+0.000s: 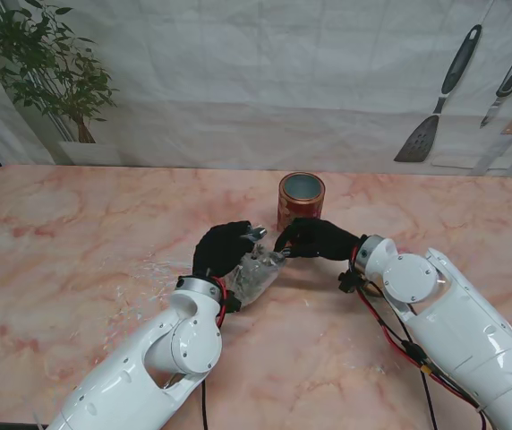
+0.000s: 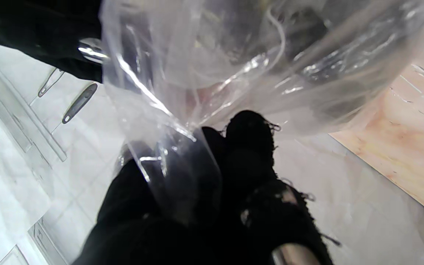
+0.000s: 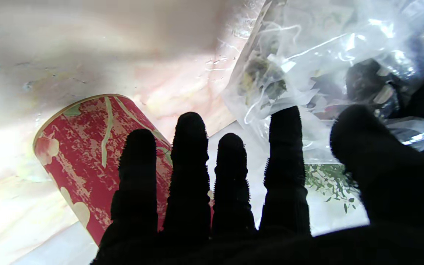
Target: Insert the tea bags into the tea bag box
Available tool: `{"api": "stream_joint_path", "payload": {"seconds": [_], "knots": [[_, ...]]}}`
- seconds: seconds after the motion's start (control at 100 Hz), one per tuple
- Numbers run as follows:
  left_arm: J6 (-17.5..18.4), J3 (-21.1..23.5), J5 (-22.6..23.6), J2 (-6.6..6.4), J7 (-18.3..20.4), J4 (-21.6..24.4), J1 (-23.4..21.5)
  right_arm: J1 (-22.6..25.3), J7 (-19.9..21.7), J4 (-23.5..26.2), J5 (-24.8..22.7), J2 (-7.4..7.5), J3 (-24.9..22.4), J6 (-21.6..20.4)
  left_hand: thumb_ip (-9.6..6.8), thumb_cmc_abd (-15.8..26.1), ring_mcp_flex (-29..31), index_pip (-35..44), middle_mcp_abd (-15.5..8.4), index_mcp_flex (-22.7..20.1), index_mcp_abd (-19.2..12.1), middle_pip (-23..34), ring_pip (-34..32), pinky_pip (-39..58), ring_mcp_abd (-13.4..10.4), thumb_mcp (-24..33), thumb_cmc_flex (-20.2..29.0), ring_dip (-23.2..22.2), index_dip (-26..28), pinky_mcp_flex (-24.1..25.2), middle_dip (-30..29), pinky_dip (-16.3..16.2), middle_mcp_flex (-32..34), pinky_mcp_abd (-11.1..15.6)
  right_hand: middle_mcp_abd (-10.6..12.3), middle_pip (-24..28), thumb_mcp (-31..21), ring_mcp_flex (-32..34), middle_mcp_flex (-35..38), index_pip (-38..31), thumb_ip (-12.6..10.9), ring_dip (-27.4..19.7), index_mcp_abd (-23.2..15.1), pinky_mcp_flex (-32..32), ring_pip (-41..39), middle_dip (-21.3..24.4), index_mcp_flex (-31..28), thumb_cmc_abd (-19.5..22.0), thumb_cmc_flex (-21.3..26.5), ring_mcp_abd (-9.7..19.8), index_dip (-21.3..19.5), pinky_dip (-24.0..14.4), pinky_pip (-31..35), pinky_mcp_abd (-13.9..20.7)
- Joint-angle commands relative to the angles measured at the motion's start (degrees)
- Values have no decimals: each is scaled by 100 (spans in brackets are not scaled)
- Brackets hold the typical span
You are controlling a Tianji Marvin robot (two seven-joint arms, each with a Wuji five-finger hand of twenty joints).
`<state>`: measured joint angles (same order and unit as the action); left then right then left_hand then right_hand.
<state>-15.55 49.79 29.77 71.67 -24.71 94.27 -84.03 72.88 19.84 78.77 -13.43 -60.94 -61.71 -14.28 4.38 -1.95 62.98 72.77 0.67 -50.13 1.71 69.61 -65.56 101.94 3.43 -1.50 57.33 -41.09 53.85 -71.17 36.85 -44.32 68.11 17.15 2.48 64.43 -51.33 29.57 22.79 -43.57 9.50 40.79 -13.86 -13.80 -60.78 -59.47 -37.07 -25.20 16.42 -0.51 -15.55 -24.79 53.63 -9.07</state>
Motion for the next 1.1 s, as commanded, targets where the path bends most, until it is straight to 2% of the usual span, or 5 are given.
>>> {"api": "stream_joint_path", "payload": {"seconds": [0.0,0.8,0.85,0.93,1.09], "knots": [[79,0,-55,3,46,95,-59,90,23,56,-35,-38,0,58,-208,65,985,525,-550,-468,1280,124,-3159,1804,553,529,378,39,198,605,-127,-69,641,276,46,161,45,142,131,-53,-143,92,61,-54,-225,-126,-118,-292,-191,61,-92,-97,233,-71],[907,248,-819,6,202,191,-192,324,-541,418,-806,-117,63,992,-197,10,984,491,-486,-446,1326,113,-3120,1804,663,707,301,53,213,610,-148,-52,595,213,58,421,-798,941,938,-1001,52,131,633,-622,-549,-184,-652,-1433,105,120,-787,-288,835,-243],[945,233,-816,9,184,180,-191,317,-616,382,-816,-135,96,996,-195,18,984,490,-497,-446,1325,113,-3120,1804,663,713,286,52,214,610,-149,-52,599,212,90,442,-752,1082,1131,-1375,564,98,574,-692,-598,-166,-759,-1470,340,110,-131,-292,914,-265],[966,220,-805,10,174,175,-188,305,-674,348,-816,-150,133,992,-195,15,984,486,-491,-438,1325,111,-3120,1804,663,733,282,52,217,610,-151,-51,595,211,133,452,-683,1237,1359,-1816,831,83,478,-770,-629,-132,-860,-1467,670,90,400,-293,974,-260],[977,243,-823,13,157,200,-205,326,-941,313,-950,-199,164,1048,-192,8,984,486,-488,-442,1331,112,-3119,1804,663,767,262,52,224,610,-152,-49,595,208,288,505,-825,1559,1824,-2506,779,55,283,-933,-682,-87,-1194,-1180,1049,55,799,-309,1107,-231]]}}
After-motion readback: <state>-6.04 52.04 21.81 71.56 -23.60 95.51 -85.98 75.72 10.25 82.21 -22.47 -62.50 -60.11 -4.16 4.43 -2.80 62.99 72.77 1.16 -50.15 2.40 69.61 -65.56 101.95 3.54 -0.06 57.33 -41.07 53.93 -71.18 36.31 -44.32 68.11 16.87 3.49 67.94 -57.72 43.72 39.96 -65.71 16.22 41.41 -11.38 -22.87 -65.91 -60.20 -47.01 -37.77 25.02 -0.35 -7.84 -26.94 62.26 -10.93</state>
